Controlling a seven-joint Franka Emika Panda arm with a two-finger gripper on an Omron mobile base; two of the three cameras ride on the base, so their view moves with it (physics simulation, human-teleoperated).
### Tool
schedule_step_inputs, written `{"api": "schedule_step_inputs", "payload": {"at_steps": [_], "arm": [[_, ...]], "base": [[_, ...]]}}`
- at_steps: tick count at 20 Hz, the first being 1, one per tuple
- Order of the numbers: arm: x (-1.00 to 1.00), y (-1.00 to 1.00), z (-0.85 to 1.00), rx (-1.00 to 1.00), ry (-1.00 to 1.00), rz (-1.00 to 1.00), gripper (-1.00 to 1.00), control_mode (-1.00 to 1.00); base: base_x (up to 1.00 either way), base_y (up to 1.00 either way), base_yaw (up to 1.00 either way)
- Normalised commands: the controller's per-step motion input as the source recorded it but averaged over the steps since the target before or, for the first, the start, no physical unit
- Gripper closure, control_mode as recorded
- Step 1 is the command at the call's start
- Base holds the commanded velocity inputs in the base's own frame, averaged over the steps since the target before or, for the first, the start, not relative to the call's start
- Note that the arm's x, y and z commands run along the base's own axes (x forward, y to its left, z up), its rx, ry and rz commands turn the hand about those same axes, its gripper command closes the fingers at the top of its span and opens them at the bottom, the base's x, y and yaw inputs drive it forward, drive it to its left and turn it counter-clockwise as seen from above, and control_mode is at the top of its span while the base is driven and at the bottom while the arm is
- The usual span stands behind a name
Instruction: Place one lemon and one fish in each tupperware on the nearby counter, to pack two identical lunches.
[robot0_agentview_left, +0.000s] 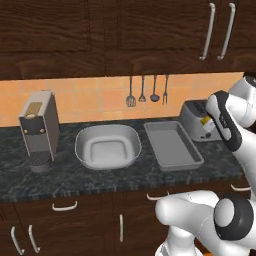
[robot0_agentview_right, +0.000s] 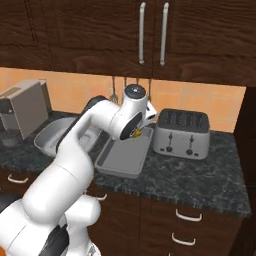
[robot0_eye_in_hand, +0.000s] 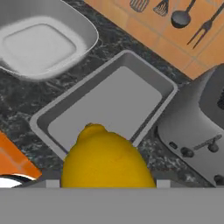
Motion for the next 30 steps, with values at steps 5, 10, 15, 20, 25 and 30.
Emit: {"api": "schedule_step_inputs", "payload": {"at_steps": [5, 10, 15, 20, 25, 30], "arm": [[0.15, 0.51, -0.08, -0.04, -0.02, -0.02, 1.0, -1.0], [-0.01, 1.0, -0.46, -0.03, -0.02, 0.0, 1.0, -1.0], [0.02, 1.0, -0.75, 0.0, 0.0, -0.02, 1.0, -1.0], [0.38, 1.0, -0.33, -0.04, 0.0, -0.12, 1.0, -1.0], [0.67, 1.0, -0.5, -0.02, 0.02, -0.16, 1.0, -1.0], [0.57, 0.85, -0.66, 0.01, 0.04, -0.1, -1.0, -1.0]], "base": [[0.39, 0.25, -0.05], [0.0, 0.0, 0.0], [0.0, 0.0, 0.0], [0.0, 0.0, 0.0], [0.0, 0.0, 0.0], [0.0, 0.0, 0.0]]}}
